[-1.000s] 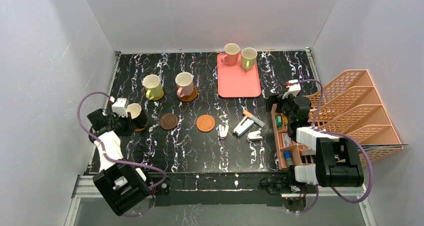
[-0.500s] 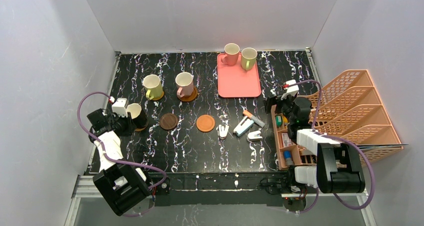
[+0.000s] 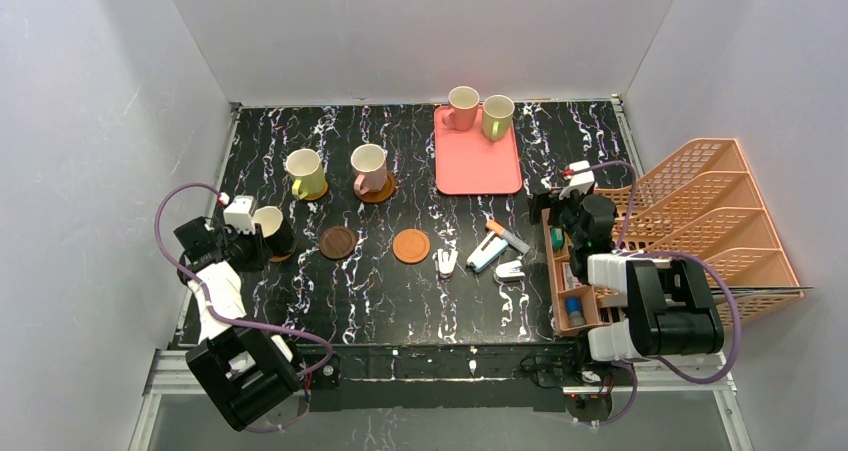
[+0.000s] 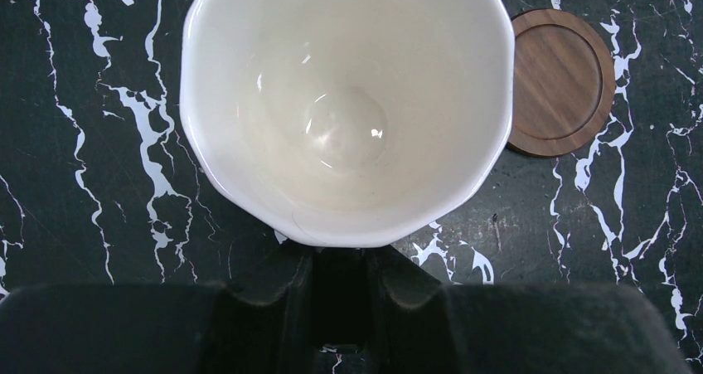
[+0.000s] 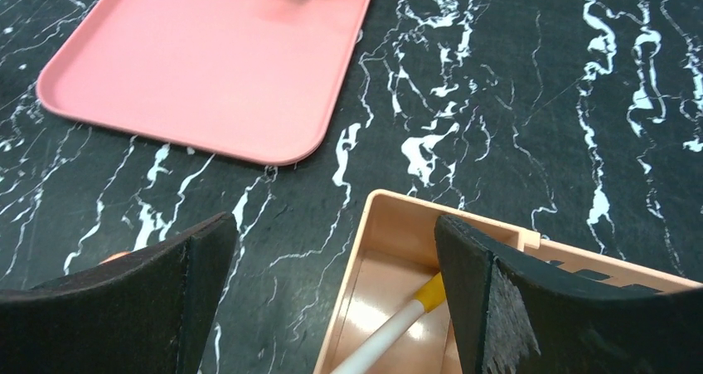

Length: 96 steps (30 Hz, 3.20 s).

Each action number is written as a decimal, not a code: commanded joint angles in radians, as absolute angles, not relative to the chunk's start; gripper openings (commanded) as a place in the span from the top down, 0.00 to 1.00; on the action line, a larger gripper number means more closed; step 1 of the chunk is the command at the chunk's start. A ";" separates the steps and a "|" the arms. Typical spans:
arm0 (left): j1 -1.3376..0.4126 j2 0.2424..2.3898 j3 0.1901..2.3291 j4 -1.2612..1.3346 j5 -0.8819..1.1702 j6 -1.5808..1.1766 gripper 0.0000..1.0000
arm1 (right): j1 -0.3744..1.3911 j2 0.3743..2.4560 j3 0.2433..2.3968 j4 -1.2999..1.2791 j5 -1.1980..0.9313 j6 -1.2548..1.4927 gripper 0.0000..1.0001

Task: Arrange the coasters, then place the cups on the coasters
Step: Place the cup on the coaster.

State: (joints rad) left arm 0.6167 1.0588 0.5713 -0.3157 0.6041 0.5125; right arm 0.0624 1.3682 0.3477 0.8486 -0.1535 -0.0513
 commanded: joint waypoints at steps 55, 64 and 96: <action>0.616 0.974 0.605 -0.349 0.664 0.536 1.00 | 0.046 1.594 0.252 1.210 0.106 0.034 0.02; 0.617 0.966 0.607 -0.357 0.665 0.542 1.00 | 0.046 1.593 0.252 1.210 0.106 0.034 0.02; 0.617 0.902 0.579 -0.274 0.581 0.471 1.00 | 0.046 1.594 0.252 1.210 0.105 0.034 0.02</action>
State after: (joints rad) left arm 0.6170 0.9146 0.5694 -0.3405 0.5549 0.4934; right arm 0.0807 1.5597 0.2672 1.3182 0.0433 0.0223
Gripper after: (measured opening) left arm 0.174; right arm 0.983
